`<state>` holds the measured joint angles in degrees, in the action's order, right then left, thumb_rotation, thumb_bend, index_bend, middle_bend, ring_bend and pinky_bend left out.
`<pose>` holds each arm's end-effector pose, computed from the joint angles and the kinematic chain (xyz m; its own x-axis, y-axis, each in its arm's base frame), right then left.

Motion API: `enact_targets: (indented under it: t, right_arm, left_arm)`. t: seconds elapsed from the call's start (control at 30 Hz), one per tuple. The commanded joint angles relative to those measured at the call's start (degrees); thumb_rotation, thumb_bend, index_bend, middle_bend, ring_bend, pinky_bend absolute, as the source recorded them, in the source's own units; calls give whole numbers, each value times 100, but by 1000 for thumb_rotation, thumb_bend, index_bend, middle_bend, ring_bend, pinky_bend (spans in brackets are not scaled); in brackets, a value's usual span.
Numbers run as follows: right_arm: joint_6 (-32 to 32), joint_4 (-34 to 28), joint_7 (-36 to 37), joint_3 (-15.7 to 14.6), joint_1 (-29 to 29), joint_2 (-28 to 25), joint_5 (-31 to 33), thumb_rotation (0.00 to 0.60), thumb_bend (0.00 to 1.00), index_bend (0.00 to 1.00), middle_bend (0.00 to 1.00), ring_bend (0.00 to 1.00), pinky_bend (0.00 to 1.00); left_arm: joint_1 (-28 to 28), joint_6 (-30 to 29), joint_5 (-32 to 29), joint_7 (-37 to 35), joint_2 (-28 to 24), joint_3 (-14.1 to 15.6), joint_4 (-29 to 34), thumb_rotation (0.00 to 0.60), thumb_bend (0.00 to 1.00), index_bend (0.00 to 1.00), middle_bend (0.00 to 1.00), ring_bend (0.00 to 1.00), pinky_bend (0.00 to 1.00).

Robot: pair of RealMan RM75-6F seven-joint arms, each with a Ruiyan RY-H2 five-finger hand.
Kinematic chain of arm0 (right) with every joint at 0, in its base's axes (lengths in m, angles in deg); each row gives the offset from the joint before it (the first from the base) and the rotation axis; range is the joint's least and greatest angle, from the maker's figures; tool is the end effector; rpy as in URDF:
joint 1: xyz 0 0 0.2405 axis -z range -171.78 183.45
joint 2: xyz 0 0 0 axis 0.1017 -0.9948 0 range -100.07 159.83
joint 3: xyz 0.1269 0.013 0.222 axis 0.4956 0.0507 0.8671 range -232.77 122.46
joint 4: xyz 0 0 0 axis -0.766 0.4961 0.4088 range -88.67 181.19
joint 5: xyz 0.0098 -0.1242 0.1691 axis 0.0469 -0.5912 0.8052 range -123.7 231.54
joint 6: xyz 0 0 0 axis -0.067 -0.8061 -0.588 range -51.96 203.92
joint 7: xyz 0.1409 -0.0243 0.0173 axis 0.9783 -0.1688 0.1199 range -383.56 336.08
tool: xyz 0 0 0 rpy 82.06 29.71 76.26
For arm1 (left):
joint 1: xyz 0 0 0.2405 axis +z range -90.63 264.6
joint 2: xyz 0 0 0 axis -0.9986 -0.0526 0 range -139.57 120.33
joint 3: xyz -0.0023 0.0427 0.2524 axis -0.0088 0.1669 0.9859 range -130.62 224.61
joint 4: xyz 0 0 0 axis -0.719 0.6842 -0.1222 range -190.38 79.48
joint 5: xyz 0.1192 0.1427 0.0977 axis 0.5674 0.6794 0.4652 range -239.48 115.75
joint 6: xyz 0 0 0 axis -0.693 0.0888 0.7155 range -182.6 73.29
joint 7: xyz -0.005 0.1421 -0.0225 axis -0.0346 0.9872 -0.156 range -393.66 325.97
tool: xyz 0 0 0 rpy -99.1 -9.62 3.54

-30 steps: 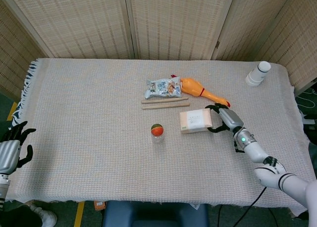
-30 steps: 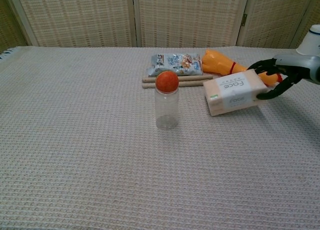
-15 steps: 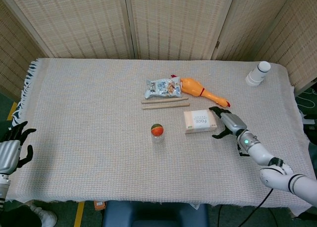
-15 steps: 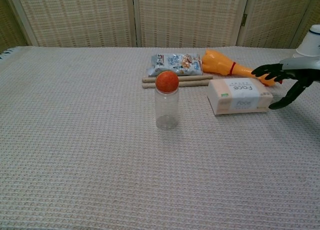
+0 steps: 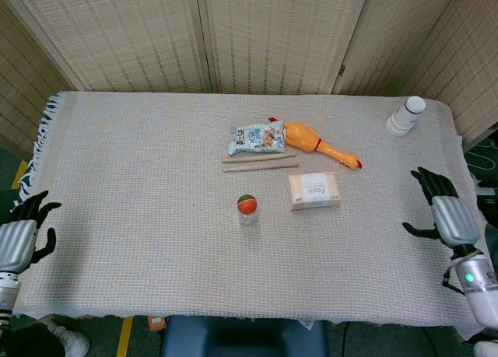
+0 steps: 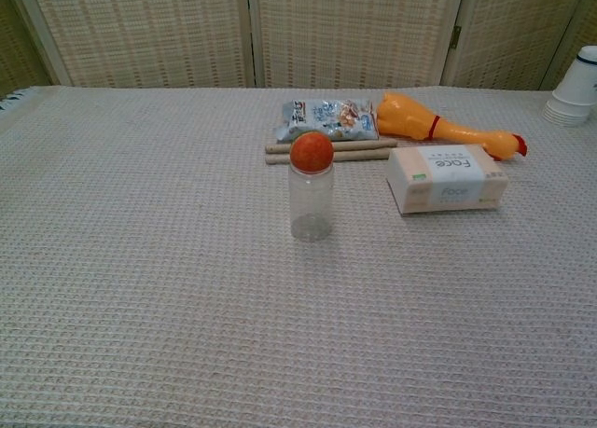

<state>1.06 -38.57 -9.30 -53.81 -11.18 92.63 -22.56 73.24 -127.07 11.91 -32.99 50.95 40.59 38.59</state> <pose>-0.3281 -0.2477 0.1691 0.2860 -0.0841 0.9545 -0.9578 0.0058 0.2875 -0.3101 0.2400 0.1678 0.3927 0.0963 0.9146 0.9157 0.0513 -0.3986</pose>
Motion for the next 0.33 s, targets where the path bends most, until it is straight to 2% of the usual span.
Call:
enact_targets:
  t: [0.03,0.33]
  right_arm:
    - [-831,288,-103,-363,989,-72,-165,600,149,72,0,0,0]
    - [-708,1085,1091,-293,1336,-4,-158,600,149,71,0,0,0]
  left_arm:
    - [-24,36,-30,50,49,4,-51,600,632,220,0,0,108]
    - [-52,-127,31,147,321,-46,-348,600,633,215,0,0,108]
